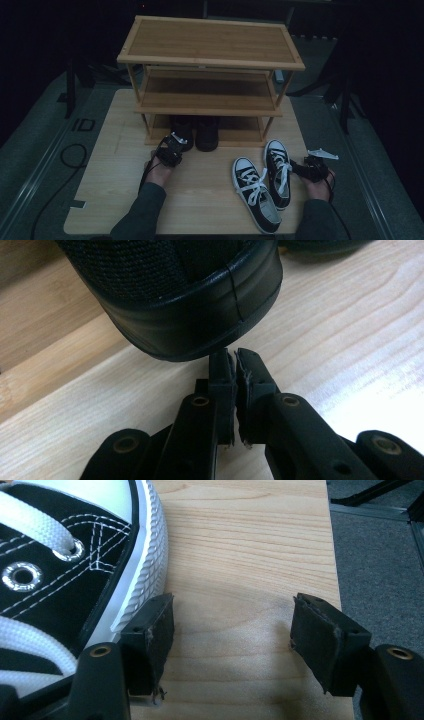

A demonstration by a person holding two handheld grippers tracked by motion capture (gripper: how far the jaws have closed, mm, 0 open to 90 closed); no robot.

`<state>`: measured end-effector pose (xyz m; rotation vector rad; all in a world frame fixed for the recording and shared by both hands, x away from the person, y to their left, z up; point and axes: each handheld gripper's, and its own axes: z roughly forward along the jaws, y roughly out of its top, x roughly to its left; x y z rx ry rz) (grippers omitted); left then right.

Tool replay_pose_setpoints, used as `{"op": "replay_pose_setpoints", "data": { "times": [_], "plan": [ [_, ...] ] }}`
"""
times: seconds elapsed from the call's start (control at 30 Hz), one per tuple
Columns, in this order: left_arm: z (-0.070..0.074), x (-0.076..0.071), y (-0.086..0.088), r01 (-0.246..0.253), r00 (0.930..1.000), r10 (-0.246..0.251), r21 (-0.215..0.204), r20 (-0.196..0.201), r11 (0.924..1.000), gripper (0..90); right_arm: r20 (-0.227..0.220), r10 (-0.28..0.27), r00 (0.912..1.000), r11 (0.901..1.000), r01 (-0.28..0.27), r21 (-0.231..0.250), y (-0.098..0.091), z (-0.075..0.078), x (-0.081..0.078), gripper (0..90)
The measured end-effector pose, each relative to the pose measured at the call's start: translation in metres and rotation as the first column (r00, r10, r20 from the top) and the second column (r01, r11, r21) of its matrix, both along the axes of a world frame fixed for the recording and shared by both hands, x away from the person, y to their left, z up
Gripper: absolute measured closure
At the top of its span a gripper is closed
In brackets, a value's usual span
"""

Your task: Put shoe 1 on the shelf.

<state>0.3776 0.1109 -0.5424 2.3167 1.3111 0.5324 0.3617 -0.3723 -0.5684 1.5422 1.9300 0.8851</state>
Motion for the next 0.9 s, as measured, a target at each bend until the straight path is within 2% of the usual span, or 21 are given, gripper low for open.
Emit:
{"op": "replay_pose_setpoints", "data": {
  "times": [0.23,0.33,0.47,0.63,0.77,0.9],
  "plan": [
    [-0.002,0.005,-0.001,0.009,1.0,-0.009,-0.01,0.003,0.9999,85.7,0.0,0.001,1.0,1.0,-0.001,0.0,0.0,0.0,0.0,33.5],
    [-0.003,0.005,0.001,0.02,0.9998,-0.02,-0.031,0.004,0.9993,85.1,0.0,0.0,1.0,1.0,0.0,0.0,0.0,0.0,0.0,33.5],
    [-0.003,0.001,0.004,0.019,0.9998,-0.019,-0.039,0.01,0.999,76.5,0.0,0.0,1.0,1.0,0.0,-0.001,0.0,0.0,0.0,33.5],
    [-0.003,-0.006,0.01,0.047,0.9989,-0.046,-0.091,0.01,0.9947,66.8,0.0,0.0,1.0,1.0,0.0,-0.002,0.0,0.0,0.0,33.6],
    [-0.005,-0.015,0.018,0.047,0.9988,-0.044,-0.129,0.023,0.9905,62.6,0.001,0.001,1.0,1.0,-0.001,-0.002,0.0,0.0,0.0,33.6],
    [-0.007,-0.019,0.024,0.046,0.9987,-0.043,-0.14,0.029,0.9891,60.5,0.001,0.0,1.0,1.0,0.0,-0.005,0.0,0.0,0.0,33.6]
  ]
}}
